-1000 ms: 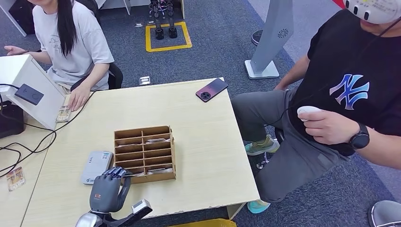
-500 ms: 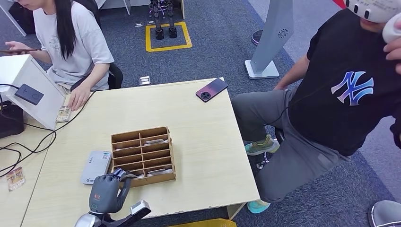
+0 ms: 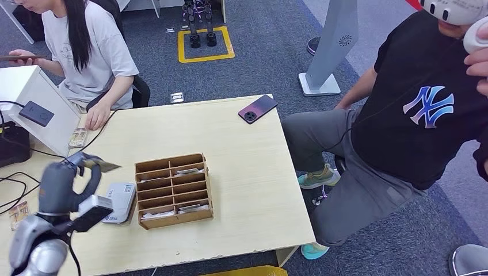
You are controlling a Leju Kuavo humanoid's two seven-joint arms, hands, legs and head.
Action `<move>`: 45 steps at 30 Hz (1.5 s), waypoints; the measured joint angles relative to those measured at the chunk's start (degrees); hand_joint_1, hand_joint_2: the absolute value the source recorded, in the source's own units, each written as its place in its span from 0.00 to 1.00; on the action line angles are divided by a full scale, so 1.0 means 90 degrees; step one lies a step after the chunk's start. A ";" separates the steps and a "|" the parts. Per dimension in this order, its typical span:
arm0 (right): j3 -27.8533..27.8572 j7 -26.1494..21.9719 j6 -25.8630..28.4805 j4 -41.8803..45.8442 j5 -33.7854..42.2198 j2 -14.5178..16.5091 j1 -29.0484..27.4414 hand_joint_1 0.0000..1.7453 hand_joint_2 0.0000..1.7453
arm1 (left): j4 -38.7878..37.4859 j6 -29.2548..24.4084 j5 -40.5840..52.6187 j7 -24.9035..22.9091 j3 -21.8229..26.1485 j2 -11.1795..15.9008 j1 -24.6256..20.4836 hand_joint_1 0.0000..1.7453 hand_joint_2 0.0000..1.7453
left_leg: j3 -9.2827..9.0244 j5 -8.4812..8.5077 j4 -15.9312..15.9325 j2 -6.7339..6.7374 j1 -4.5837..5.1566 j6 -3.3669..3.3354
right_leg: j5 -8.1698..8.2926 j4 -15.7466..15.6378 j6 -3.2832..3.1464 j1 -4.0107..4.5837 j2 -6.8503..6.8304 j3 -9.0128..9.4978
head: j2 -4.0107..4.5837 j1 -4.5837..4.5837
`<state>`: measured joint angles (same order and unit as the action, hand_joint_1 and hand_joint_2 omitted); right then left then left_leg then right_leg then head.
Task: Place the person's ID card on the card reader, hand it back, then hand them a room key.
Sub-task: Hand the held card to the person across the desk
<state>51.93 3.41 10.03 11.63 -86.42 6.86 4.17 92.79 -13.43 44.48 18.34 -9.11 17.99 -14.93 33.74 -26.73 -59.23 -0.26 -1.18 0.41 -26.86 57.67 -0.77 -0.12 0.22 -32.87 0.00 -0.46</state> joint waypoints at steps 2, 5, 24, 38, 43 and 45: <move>0.0000 0.0000 0.0000 0.0000 -0.0002 0.0000 0.0000 0.00 1.00 | 0.0024 0.0012 -0.0002 0.0001 0.0015 0.0003 -0.0011 1.00 1.00 | 0.0000 0.0000 0.0000 0.0000 0.0000 0.0000 | 0.0000 0.0000 -0.0001 0.0000 0.0000 0.0000 | 0.0000 0.0000; -0.0001 -0.0001 -0.0012 0.0000 -0.0024 0.0000 -0.0002 0.00 1.00 | 0.0289 0.0153 -0.0096 0.0016 0.0164 0.0115 -0.0221 1.00 1.00 | -0.0002 0.0001 0.0000 0.0004 0.0001 0.0001 | 0.0003 0.0001 -0.0004 0.0000 0.0005 -0.0002 | 0.0000 -0.0005; 0.0000 0.0001 -0.0068 0.0000 -0.0024 0.0000 0.0014 0.00 1.00 | 0.1168 0.0639 -0.0693 -0.0137 0.0614 0.0590 -0.0998 1.00 1.00 | 0.0001 0.0002 -0.0001 0.0004 0.0004 0.0003 | 0.0005 -0.0002 -0.0003 -0.0004 0.0007 -0.0008 | 0.0000 -0.0005; -0.0036 0.0020 -0.0109 0.0000 -0.0277 0.0019 0.0100 0.00 1.00 | -0.3500 -0.2158 0.2586 -0.1129 0.0633 0.0192 -0.2358 1.00 1.00 | 0.0008 0.0027 -0.0001 0.0013 0.0003 0.0011 | 0.0028 0.0004 -0.0020 -0.0004 0.0018 -0.0025 | 0.0000 0.0010; -0.0043 0.0033 -0.0141 0.0000 -0.0285 0.0019 0.0096 0.00 1.00 | -0.4306 -0.2050 0.2589 -0.1154 0.0657 0.0103 -0.2554 1.00 1.00 | 0.0019 0.0026 -0.0002 0.0021 0.0004 0.0010 | 0.0032 0.0004 -0.0023 -0.0004 0.0024 -0.0036 | 0.0000 0.0008; -0.0044 0.0019 -0.0141 0.0000 -0.0284 0.0019 0.0096 0.00 1.00 | -0.4495 -0.1992 0.2632 -0.1160 0.0669 0.0078 -0.2609 1.00 1.00 | 0.0023 0.0026 -0.0002 0.0020 0.0004 0.0010 | 0.0032 0.0003 -0.0023 -0.0004 0.0024 -0.0040 | 0.0000 0.0009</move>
<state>51.54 3.58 8.76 11.63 -88.98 7.04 5.03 52.34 -31.36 68.17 7.90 -3.09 18.70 -38.41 33.95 -26.49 -59.25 -0.08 -1.14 0.50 -26.57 57.70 -0.98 -0.16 0.43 -33.22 0.00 -0.38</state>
